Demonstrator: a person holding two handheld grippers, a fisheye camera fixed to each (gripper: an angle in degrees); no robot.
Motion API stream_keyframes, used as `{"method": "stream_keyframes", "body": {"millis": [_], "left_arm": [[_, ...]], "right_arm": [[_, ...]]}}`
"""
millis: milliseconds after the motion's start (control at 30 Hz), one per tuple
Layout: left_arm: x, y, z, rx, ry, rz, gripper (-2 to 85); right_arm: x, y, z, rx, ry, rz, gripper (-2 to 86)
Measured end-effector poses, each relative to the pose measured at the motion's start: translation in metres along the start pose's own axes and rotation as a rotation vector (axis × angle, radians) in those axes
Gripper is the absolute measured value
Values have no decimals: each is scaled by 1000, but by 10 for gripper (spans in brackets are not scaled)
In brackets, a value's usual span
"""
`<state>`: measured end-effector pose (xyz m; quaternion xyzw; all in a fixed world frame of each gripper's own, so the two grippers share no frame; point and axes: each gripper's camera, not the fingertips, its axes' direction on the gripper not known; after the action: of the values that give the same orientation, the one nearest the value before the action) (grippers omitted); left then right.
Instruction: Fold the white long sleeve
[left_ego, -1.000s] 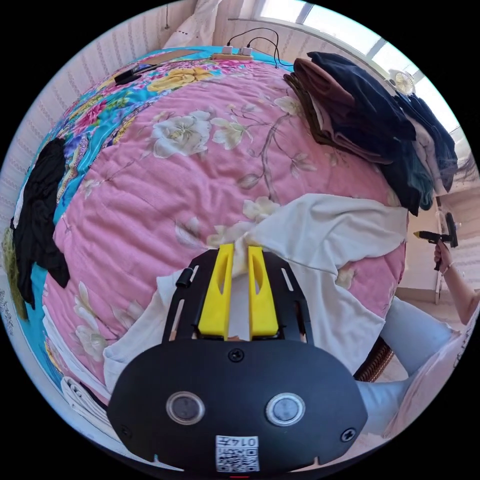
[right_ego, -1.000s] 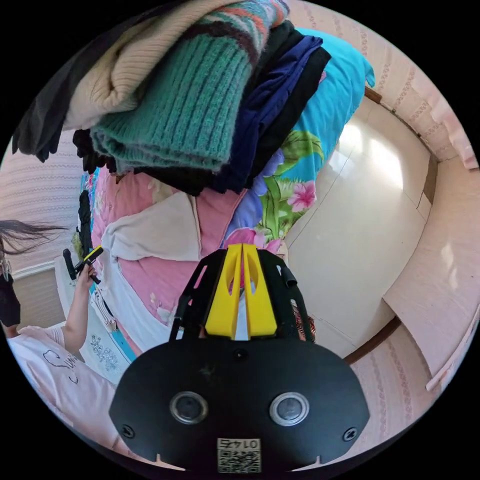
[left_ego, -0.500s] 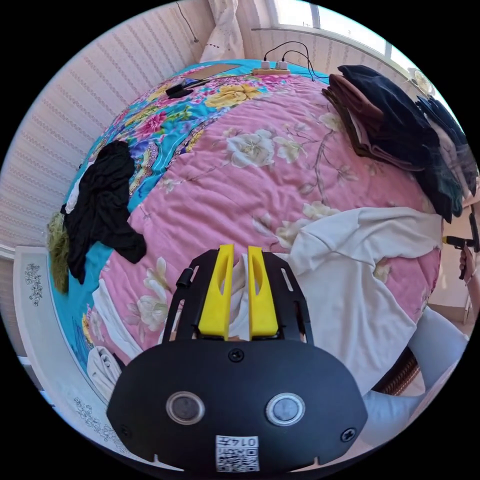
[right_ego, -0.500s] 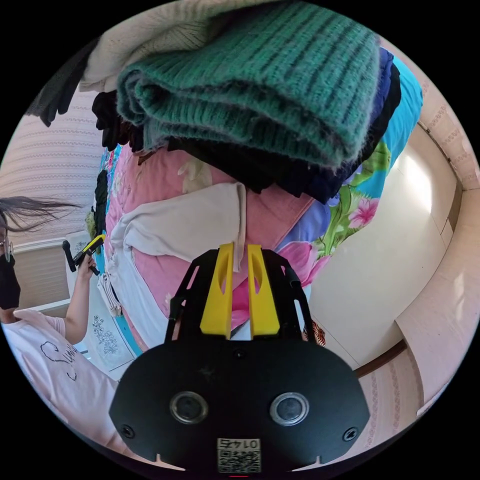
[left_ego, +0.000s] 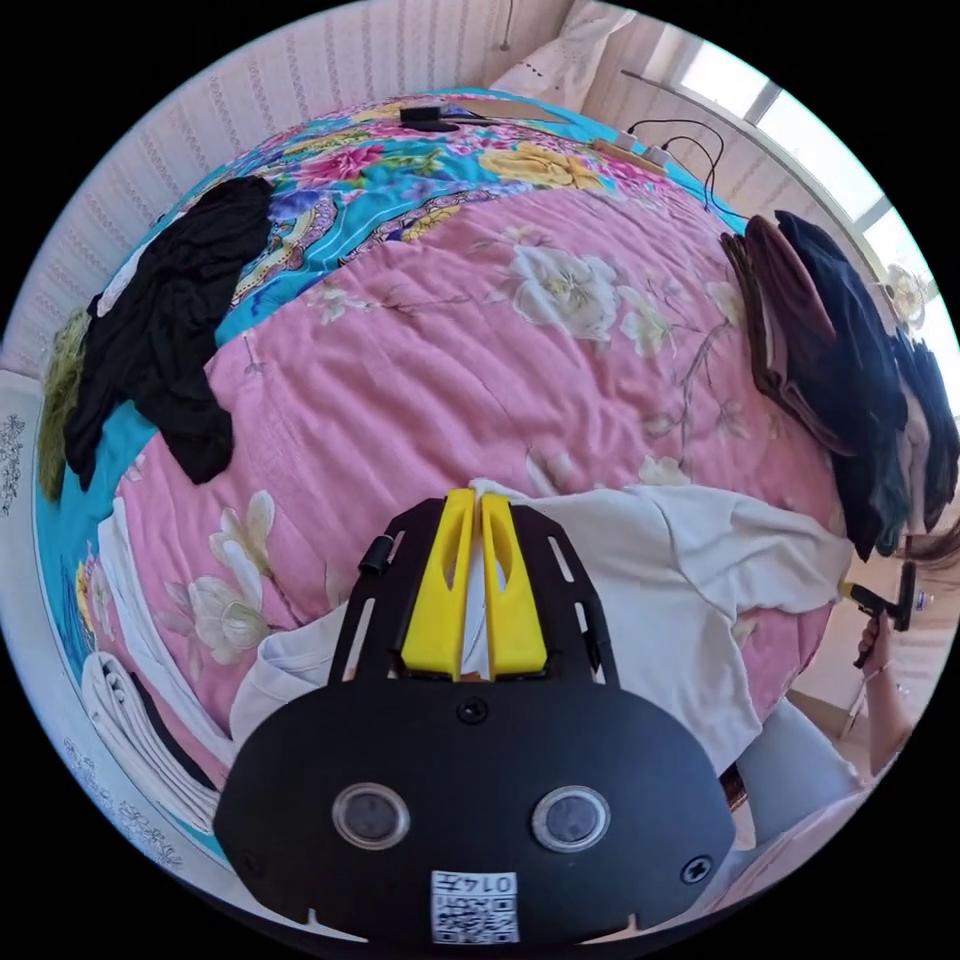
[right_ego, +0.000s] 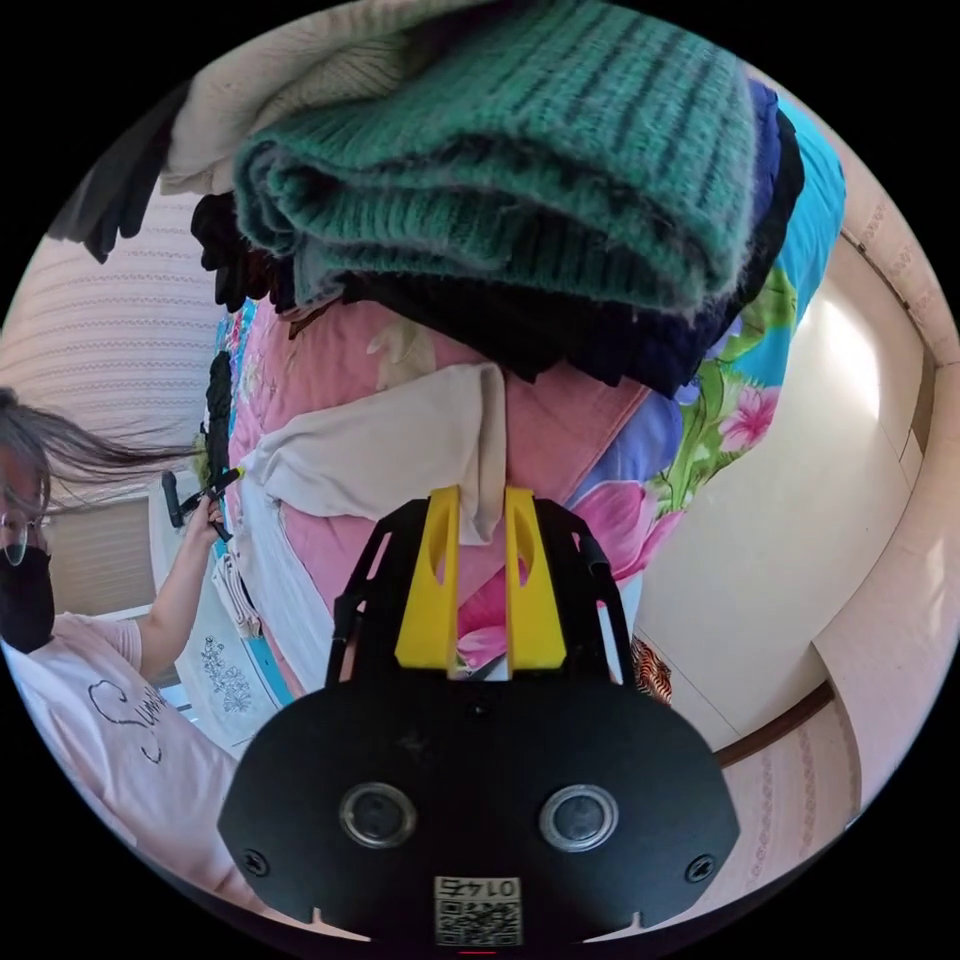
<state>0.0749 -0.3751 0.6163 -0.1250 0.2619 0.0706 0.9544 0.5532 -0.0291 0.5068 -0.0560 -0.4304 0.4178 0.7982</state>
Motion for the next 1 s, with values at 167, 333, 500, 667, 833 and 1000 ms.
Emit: {"method": "stream_keyframes", "body": {"millis": [167,333,500,667,833,1000], "left_arm": [[-4,17,0,24,-19,-4,-10],[-18,36,-24,21,37,-38,-9],[-22,55,-51,7,25,-5,-4],[-34,86,-89,54,39,-43,38],[-53,150,-173,204,56,-131,71],[-85,293,-289,473,-43,-363,58]], "right_arm": [[-26,7,10,-1,-6,3,64],[-54,10,27,-33,20,7,19],[-78,18,26,-12,19,25,8],[-112,18,48,-58,57,-2,6],[-152,25,55,-72,123,-5,10],[-243,40,82,-129,290,-163,12]]}}
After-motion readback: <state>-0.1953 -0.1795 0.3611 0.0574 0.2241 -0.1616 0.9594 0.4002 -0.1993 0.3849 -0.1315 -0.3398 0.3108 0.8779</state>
